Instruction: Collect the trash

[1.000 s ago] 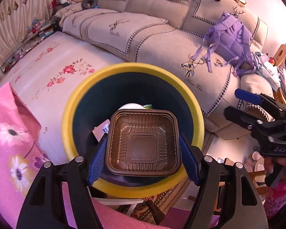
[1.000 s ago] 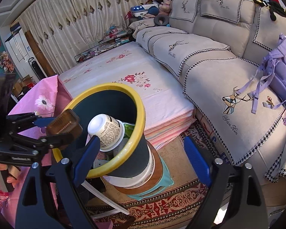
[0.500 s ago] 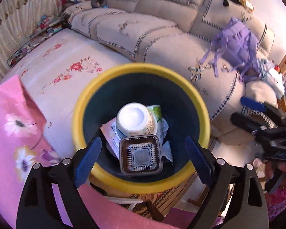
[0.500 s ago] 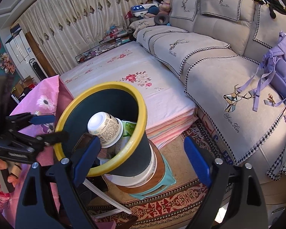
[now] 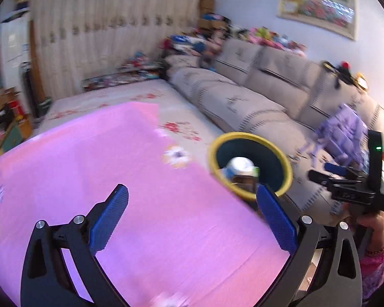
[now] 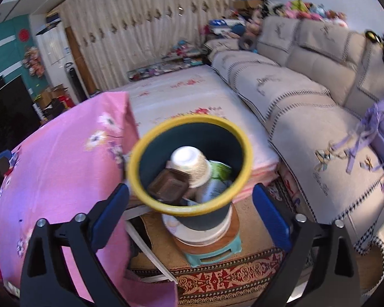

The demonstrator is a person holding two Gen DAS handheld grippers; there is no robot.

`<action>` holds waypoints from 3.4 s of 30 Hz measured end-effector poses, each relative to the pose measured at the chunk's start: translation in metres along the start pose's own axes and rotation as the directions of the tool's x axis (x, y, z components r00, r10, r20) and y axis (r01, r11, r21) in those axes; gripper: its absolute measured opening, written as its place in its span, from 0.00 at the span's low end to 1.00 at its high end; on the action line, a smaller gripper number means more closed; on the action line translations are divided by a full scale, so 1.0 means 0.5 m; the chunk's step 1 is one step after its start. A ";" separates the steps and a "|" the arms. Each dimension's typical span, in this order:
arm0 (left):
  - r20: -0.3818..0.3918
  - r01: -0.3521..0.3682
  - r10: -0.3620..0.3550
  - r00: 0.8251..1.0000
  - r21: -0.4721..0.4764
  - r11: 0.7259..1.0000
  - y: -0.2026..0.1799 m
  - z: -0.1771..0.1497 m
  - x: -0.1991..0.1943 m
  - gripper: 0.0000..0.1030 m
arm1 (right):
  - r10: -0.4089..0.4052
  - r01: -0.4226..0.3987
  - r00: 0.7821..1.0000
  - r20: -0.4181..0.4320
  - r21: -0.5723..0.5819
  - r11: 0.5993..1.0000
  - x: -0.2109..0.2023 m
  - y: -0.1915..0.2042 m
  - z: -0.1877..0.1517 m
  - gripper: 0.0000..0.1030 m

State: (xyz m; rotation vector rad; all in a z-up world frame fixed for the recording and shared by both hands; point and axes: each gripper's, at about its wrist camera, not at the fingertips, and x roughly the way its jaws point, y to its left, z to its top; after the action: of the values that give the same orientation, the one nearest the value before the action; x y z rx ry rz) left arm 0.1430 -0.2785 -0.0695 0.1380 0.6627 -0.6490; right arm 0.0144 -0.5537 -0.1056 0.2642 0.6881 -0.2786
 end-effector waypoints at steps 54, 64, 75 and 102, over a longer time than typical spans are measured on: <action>0.117 -0.401 0.446 0.887 -0.284 0.871 0.147 -0.192 -0.433 0.96 | 0.135 -0.100 0.979 0.154 -0.218 0.971 -0.203 0.251 -0.034 0.94; 0.105 -0.411 0.453 0.885 -0.283 0.867 0.143 -0.194 -0.432 0.96 | 0.146 -0.113 0.978 0.147 -0.213 0.970 -0.196 0.252 -0.035 0.94; 0.101 -0.407 0.450 0.887 -0.287 0.867 0.144 -0.194 -0.433 0.96 | 0.152 -0.119 0.977 0.151 -0.208 0.971 -0.199 0.249 -0.033 0.94; 0.086 -0.417 0.456 0.886 -0.280 0.865 0.149 -0.190 -0.425 0.96 | 0.165 -0.135 0.977 0.132 -0.208 0.969 -0.188 0.252 -0.034 0.94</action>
State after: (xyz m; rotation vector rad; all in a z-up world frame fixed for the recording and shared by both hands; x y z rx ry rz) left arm 0.0096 -0.0795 -0.0203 -0.0021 0.5375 -0.1275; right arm -0.0223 -0.4154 -0.0381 0.1034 0.5402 -0.0825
